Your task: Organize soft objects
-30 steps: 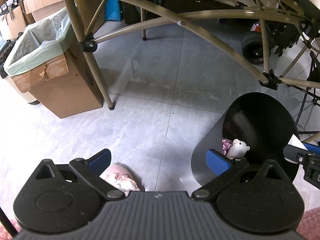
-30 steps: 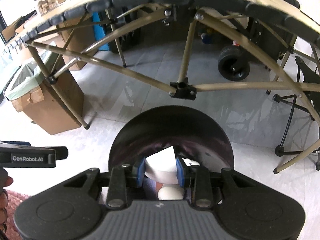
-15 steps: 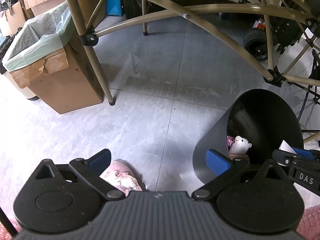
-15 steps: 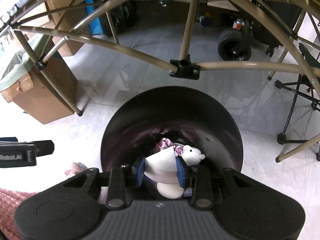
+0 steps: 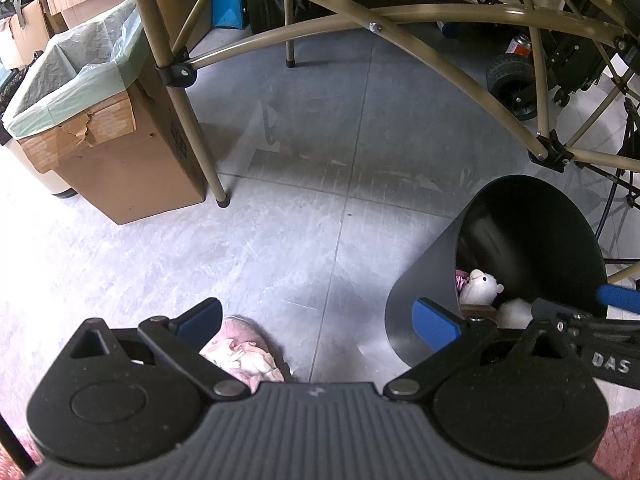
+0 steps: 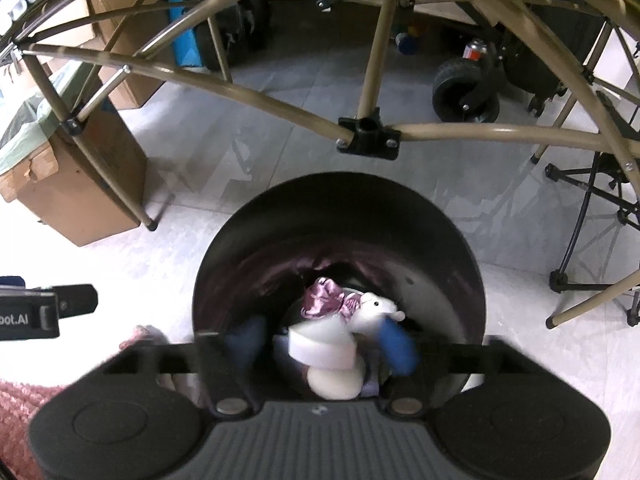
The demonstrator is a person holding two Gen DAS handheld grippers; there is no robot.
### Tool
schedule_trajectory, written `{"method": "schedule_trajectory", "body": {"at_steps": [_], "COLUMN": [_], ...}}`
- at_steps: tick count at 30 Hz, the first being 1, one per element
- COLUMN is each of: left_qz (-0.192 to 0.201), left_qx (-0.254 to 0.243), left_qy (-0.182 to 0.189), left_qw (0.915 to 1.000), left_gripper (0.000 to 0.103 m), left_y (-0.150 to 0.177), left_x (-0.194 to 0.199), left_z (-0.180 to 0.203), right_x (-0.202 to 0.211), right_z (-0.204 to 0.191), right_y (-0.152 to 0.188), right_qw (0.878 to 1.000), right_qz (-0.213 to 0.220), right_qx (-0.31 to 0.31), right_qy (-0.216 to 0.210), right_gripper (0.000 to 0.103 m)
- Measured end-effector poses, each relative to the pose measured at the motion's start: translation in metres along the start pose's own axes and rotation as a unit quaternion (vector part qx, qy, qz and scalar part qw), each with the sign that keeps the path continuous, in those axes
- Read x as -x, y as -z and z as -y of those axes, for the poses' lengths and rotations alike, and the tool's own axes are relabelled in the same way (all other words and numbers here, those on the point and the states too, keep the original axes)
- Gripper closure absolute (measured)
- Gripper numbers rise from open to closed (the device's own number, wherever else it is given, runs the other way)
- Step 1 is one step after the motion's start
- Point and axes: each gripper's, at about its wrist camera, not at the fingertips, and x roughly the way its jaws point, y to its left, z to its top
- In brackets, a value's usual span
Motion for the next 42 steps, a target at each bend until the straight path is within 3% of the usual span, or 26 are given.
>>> {"method": "schedule_trajectory", "body": {"at_steps": [17,24,32,42], "left_qz": [0.003,0.034,0.085,0.163], "left_qx": [-0.001,-0.009,-0.013,-0.028], "left_qy": [0.001,0.01,0.027,0.052], "left_qw": [1.0,0.9993,0.9959,0.9848], "left_gripper": [0.0,0.0,0.0,0.0], "left_y": [0.0,0.0,-0.002,-0.012], "left_x": [0.001,0.022,0.064,0.129], "left_z": [0.002,0.009,0.022,0.04], "right_x": [-0.001,0.01,0.051,0.138], "right_z": [0.004,0.01,0.026,0.05], "right_y": [0.002,0.004,0.008,0.004], "right_qw": [1.0,1.0,0.998,0.984], "right_qz": [-0.006,0.008,0.052,0.164], "right_qx": [-0.004,-0.008,-0.033,-0.048], "right_qy": [0.001,-0.001,-0.012,-0.044], "right_gripper": [0.0,0.0,0.0,0.0]}}
